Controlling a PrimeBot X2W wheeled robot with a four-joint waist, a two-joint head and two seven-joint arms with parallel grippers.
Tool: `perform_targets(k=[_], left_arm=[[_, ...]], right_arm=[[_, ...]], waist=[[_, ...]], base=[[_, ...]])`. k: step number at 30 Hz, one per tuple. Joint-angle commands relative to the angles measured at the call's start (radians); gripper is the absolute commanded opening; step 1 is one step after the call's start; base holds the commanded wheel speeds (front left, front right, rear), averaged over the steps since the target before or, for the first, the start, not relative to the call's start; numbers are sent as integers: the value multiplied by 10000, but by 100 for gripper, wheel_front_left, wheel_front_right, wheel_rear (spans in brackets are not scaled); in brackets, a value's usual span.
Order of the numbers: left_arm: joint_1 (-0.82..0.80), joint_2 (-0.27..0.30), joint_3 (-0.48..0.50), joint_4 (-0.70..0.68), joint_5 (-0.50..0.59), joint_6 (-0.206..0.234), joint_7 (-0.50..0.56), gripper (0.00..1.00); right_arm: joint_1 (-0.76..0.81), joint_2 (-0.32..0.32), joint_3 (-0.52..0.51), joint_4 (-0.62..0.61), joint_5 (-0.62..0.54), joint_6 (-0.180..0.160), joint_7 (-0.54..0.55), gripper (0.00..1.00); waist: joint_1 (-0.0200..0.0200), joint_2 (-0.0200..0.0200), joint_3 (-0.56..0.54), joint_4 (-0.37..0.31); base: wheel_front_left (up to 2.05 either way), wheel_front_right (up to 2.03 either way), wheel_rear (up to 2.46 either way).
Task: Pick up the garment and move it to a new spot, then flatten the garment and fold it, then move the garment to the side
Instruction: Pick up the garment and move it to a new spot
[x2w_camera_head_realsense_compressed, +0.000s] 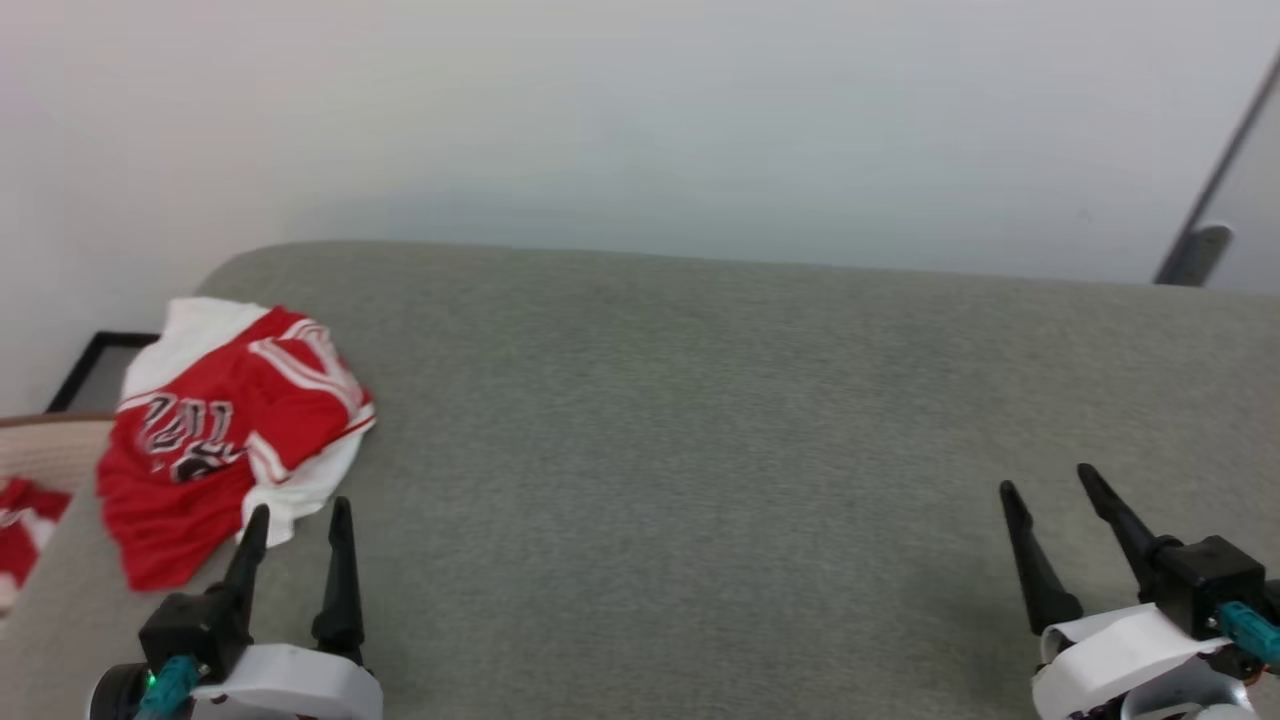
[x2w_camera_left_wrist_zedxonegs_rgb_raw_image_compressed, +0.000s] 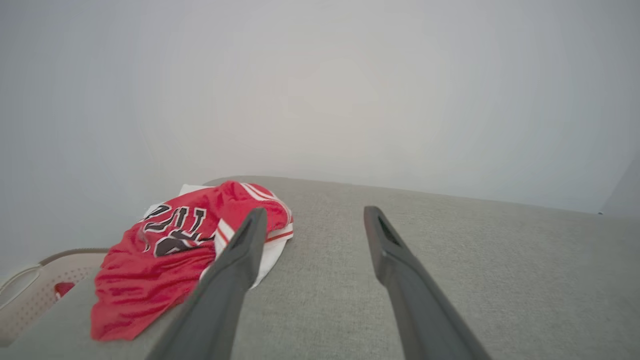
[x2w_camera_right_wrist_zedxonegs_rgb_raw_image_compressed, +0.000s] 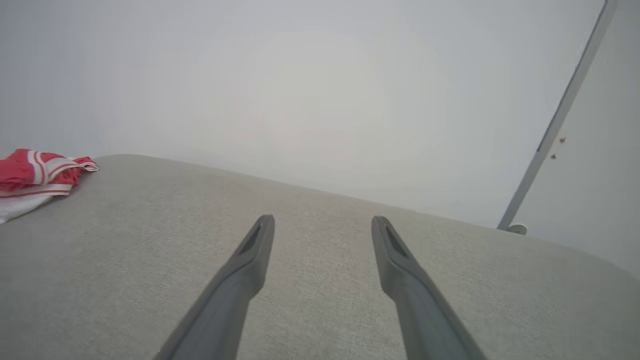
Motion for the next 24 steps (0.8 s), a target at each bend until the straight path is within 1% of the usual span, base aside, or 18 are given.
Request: perform_targets(k=[1,5,13,19,24], left_arm=[[15,-36,55,-68,-56,107,-2,100],[103,-53,134,-258,-84,323,37,100],[140,24,194,-573,-213,421,228,100],[269,27,149,-832,-269,495,374,100],[305,-11,75,-1019,-328,564,485,100]], right_arm=[[23,5,120,-69,73,-14,22,100],[-86,-25,398,-85,203,-14,30,100],[-419,-39,991,101,363,-14,-118,100],[-581,-60,1212,290,458,-14,-210,100],[-684,-86,1306,365,502,-14,-246,100]], waist=[[0,0,-87,496],[0,0,-134,1093],[0,0,-165,2095],[0,0,-167,2546],[0,0,-134,2742]], base=[[0,0,0],[0,0,0],[0,0,0],[0,0,0],[0,0,0]])
